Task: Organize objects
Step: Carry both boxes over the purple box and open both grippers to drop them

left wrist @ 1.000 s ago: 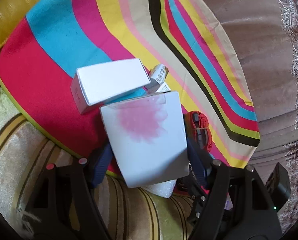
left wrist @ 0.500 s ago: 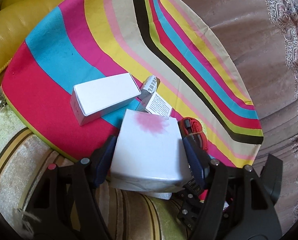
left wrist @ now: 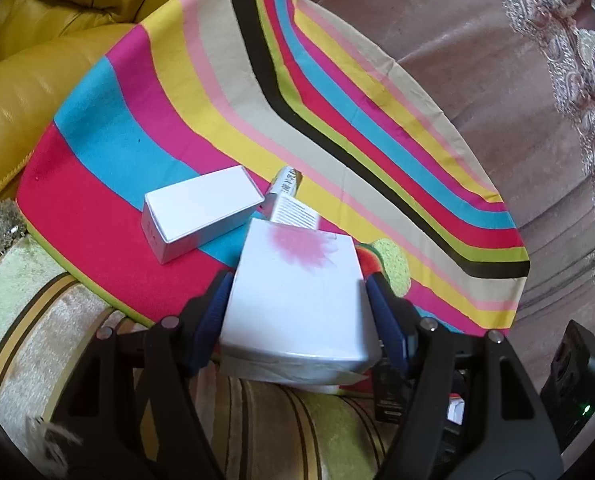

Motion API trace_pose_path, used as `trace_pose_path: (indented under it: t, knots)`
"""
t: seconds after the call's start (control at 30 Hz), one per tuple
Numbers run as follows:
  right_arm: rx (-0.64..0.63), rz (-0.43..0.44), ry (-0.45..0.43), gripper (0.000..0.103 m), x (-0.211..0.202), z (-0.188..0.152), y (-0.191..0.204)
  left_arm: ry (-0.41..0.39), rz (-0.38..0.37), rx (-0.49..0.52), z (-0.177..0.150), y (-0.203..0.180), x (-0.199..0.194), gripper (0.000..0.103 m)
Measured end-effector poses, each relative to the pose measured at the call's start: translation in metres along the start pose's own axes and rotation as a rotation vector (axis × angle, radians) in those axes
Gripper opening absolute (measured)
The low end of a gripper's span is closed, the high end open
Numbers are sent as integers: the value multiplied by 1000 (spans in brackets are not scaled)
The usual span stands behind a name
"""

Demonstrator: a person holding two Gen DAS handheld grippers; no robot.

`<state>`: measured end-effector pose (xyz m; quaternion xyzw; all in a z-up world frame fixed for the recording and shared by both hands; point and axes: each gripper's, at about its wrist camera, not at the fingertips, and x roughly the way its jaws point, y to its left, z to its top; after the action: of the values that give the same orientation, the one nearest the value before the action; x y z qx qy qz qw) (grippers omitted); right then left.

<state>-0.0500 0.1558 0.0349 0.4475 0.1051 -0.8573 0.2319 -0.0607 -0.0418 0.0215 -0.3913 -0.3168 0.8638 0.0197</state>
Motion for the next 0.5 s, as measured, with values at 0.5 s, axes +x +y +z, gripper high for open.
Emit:
trace_pose_path:
  t: [0.5]
  knots:
    - [211,-133,-29,40,-33,-22,-35,46,-62,119,-19,-36,-6,71]
